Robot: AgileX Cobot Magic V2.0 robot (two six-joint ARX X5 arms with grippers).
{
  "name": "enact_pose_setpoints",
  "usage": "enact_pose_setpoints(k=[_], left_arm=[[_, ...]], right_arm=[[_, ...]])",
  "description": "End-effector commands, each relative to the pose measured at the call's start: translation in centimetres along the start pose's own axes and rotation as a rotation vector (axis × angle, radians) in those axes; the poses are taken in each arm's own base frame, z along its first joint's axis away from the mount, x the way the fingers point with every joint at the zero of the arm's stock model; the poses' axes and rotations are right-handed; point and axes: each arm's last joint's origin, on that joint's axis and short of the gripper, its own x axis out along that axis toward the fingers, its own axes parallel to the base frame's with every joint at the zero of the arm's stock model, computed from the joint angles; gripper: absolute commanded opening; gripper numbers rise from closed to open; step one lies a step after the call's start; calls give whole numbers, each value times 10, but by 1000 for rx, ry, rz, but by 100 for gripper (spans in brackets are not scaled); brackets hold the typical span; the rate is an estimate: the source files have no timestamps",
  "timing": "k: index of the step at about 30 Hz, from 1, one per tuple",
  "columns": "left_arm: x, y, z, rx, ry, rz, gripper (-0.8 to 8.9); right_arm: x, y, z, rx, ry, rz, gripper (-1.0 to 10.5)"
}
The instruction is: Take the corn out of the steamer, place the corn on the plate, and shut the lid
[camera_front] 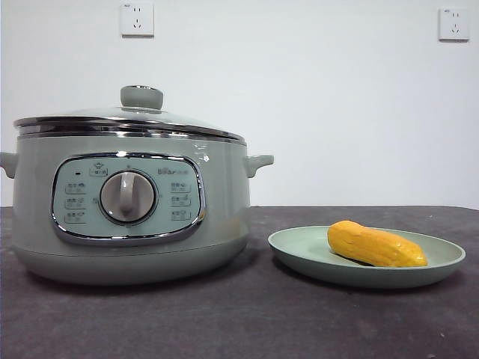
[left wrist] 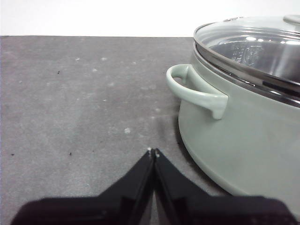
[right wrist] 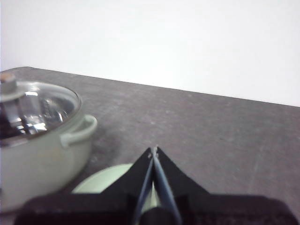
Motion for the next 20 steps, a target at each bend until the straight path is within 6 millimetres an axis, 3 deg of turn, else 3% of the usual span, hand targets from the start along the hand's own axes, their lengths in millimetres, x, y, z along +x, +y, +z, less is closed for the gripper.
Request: enact_pose_setpoints(k=[1,13,20], left_arm=[[2,1,-5,-3,9,5,-3],[2,1,-5,-3,9,5,-3],[2,1,-5,-3,9,5,-3]], right_arm=[[-3,-3,-18,-2,-7,-38,2],[-5,-4,-79,86,29,-151,2],[-8,-5,-87,126,101,-255,2]])
